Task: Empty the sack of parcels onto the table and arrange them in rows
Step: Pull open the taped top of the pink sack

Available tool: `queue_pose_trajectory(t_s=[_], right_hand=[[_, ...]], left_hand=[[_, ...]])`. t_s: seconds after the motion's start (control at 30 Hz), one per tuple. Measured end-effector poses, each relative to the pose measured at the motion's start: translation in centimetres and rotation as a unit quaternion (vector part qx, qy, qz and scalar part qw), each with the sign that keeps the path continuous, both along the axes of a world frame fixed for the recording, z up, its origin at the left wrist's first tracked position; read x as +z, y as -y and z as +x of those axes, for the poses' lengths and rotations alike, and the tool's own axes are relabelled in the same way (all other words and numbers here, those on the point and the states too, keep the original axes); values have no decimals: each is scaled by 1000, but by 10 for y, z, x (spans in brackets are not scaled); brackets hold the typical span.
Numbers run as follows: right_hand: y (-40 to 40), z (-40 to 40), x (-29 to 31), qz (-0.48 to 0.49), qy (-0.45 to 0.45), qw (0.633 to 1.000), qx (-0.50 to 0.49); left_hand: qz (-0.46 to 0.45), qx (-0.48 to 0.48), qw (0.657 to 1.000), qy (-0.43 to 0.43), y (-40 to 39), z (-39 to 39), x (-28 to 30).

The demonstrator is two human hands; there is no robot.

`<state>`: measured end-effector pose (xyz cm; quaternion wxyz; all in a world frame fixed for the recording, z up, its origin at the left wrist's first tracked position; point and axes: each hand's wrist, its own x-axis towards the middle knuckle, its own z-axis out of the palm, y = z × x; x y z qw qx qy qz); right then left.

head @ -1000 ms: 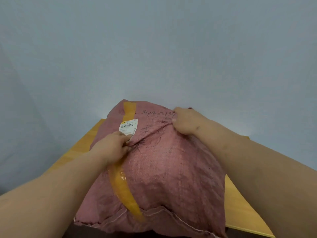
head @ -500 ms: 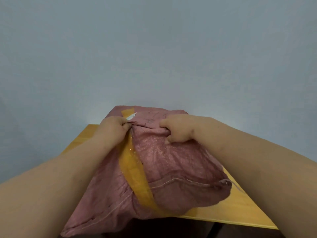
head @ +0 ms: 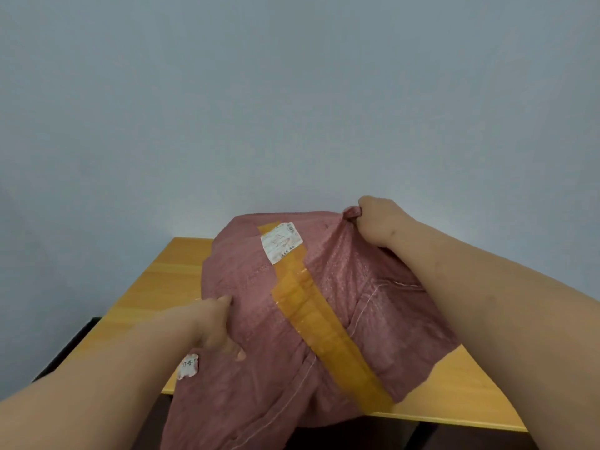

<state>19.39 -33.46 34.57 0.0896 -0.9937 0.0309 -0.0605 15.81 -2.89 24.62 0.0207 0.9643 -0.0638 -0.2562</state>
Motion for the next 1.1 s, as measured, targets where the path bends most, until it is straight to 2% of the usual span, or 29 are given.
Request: queue_pose_trajectory(t_s=[0.1, 0.2, 0.27, 0.37, 0.43, 0.5, 0.57, 0.63, 0.67, 0.73, 0.8, 0.9, 1.0, 1.1], right_hand=[[-5, 9, 8, 7, 20, 999, 24], [3, 22, 20, -40, 24, 998, 38], [15, 29, 32, -110, 44, 993, 21], [33, 46, 56, -196, 66, 978, -9], [41, 64, 72, -164, 54, 984, -35], [49, 83, 85, -100, 37, 993, -40], [61, 95, 100, -41, 46, 997, -55], [80, 109, 109, 41, 126, 988, -81], [89, 114, 109, 85, 174, 977, -85], [95, 117, 99, 142, 214, 964, -65], [95, 119, 78, 162, 164, 973, -21], [96, 116, 56, 141, 55, 988, 36], [99, 120, 57, 64, 4, 994, 84], [98, 124, 59, -64, -60, 993, 85]], left_hand=[[61, -34, 993, 95, 7, 7, -1], [61, -11, 988, 144, 5, 25, 16], [-11, 47, 980, 195, 5, 40, 37], [-185, 172, 935, 250, 13, 67, 70], [-279, 237, 896, 251, 21, 84, 93], [-323, 248, 870, 277, 30, 100, 114], [-288, 214, 869, 340, 41, 110, 133], [-252, 171, 876, 375, 55, 110, 145], [-253, 142, 884, 367, 61, 110, 148], [-266, 76, 917, 288, 71, 108, 145], [-216, 23, 947, 237, 73, 114, 127], [-55, 8, 975, 217, 63, 130, 99], [-36, -5, 956, 292, 60, 145, 93], [-15, -59, 924, 378, 58, 162, 99]])
